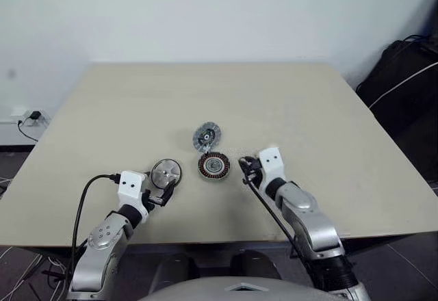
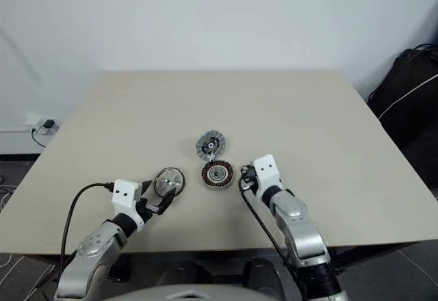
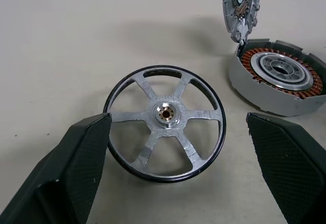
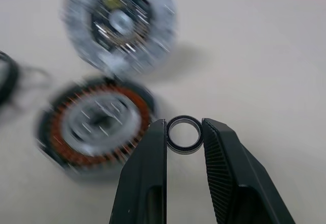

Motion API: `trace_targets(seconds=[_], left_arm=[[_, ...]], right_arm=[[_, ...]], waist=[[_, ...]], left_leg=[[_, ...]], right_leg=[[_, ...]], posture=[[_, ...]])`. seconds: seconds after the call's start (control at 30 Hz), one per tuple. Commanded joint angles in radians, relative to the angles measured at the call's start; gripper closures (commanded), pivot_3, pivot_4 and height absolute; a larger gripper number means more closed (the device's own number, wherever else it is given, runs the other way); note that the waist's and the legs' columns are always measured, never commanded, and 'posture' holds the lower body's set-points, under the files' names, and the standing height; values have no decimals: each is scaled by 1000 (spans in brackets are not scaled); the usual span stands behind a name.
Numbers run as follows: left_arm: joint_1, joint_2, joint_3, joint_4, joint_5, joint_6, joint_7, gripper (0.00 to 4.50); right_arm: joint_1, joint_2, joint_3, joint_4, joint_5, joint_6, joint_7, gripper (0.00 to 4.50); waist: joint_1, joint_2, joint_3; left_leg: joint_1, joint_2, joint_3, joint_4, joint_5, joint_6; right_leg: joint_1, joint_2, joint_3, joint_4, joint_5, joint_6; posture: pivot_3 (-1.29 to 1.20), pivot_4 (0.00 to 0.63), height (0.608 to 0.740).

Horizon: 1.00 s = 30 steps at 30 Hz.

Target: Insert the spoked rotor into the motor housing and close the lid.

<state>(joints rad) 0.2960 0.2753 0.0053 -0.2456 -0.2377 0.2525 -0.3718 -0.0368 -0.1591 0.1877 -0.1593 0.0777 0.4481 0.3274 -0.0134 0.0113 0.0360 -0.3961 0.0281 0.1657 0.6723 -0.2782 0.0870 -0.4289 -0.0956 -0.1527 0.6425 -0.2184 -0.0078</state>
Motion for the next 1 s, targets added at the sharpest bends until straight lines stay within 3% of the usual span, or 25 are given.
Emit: trace_targets(seconds=[0.03,0.43,1.0], left_arm=[[-13,-5,1,-35,0,-12,0,0],[14,-10,11,-53,2,-14,14,0],[6,-12,11,-49,-4,-13,22,0]], right_arm=[[-44,13,44,38,-25,-15,6,3816],[-135,70,113,230,-43,-73,41,3816],[-201,93,101,343,-55,-117,47,3816]], waist=[[2,0,0],[-4,-1,0],[-8,-1,0]], left_leg=[[0,0,0,0,0,0],[0,0,1,0,1,-1],[0,0,1,0,1,-1]], right_leg=[[0,0,0,0,0,0],[0,0,0,0,0,0],[0,0,0,1,0,0]], posture=[[0,0,740],[0,0,740],[0,0,740]])
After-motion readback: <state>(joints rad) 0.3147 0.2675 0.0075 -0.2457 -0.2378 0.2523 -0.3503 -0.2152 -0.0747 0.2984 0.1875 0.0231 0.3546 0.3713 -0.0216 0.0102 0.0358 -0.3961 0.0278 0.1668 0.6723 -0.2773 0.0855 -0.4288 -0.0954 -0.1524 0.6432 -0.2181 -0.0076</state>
